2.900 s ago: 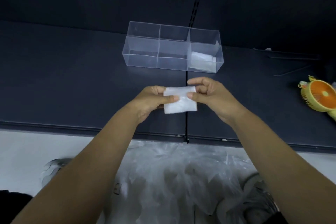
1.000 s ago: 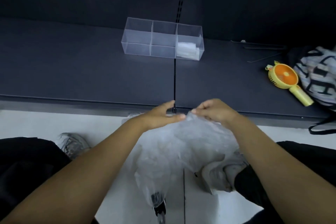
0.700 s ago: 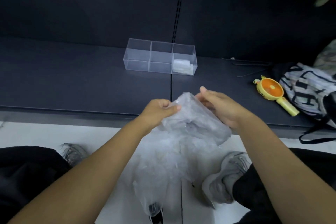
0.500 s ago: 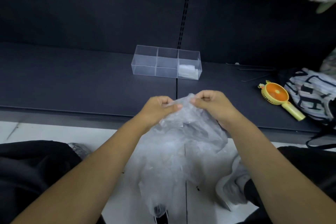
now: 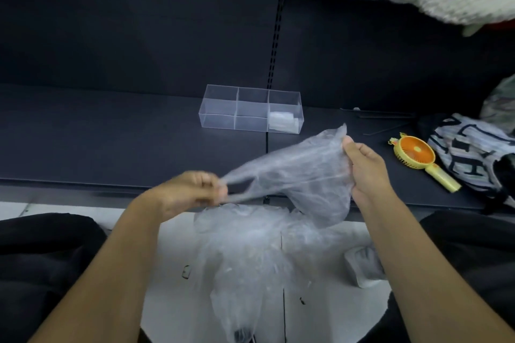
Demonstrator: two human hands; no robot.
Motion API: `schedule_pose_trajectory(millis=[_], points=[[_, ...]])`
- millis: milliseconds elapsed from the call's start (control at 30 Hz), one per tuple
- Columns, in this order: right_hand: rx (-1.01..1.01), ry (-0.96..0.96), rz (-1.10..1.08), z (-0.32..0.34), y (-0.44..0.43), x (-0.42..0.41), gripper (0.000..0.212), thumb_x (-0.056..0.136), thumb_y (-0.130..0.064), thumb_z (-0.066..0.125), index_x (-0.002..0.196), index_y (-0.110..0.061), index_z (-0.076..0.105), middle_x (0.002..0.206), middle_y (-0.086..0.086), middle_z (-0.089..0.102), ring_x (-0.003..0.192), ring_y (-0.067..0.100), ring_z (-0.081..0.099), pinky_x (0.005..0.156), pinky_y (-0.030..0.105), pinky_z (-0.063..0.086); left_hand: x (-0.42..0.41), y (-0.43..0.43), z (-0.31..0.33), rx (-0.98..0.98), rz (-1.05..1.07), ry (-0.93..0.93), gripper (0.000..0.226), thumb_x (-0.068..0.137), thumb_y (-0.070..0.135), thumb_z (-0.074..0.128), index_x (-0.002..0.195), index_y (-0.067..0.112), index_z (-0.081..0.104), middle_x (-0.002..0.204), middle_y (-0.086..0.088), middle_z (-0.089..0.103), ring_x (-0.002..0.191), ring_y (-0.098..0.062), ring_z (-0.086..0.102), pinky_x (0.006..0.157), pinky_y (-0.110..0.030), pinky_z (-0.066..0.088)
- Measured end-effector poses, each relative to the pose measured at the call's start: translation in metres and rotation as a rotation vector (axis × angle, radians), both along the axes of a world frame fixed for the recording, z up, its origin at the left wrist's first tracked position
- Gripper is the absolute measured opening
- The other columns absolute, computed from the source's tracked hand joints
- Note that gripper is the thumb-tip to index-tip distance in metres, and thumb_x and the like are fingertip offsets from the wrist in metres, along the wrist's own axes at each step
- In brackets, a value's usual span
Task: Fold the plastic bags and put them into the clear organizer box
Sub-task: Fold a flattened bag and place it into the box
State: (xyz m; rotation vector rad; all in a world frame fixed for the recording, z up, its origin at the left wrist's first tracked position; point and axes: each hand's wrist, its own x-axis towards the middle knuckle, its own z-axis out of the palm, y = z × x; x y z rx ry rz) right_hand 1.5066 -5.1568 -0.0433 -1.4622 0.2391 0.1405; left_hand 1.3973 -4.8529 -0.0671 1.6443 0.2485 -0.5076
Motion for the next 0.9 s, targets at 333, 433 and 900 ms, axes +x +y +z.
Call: schedule_pose_trajectory(millis=[333, 433, 900], points=[[0.022, -0.168, 0.723, 0.015, 0.038, -0.035, 0.026, 0.094, -0.033, 0.051, 0.077, -0.015, 0.060, 0.076, 0.000, 0.060, 0.073, 0.012, 0.055, 0.075, 0.024, 0.047, 0.013, -0.060, 0.020, -0.096, 0.180, -0.087, 0.091, 0.060, 0.077, 0.064, 0.141, 0.041, 0.041, 0.146, 0.016, 0.042, 0.129, -0.006, 0.045, 0.111, -0.034, 0.033], [0.151, -0.086, 0.788, 0.014, 0.046, -0.041, 0.029, 0.097, -0.027, 0.047, 0.077, -0.019, 0.065, 0.077, 0.000, 0.063, 0.071, 0.011, 0.060, 0.069, 0.022, 0.051, 0.010, -0.080, 0.015, -0.364, 0.082, -0.062, 0.071, 0.077, 0.052, 0.073, 0.138, 0.026, 0.049, 0.136, -0.003, 0.057, 0.123, -0.021, 0.056, 0.107, -0.039, 0.041], [0.057, 0.120, 0.559, -0.003, 0.037, -0.034, 0.086, 0.072, -0.086, 0.035, 0.135, -0.030, 0.050, 0.133, -0.013, 0.057, 0.125, 0.005, 0.050, 0.107, 0.038, 0.032, 0.013, -0.078, 0.006, -0.427, 0.747, -0.137, 0.013, 0.085, 0.026, 0.071, 0.084, 0.014, 0.070, 0.088, -0.012, 0.072, 0.080, -0.026, 0.068, 0.072, -0.039, 0.058]])
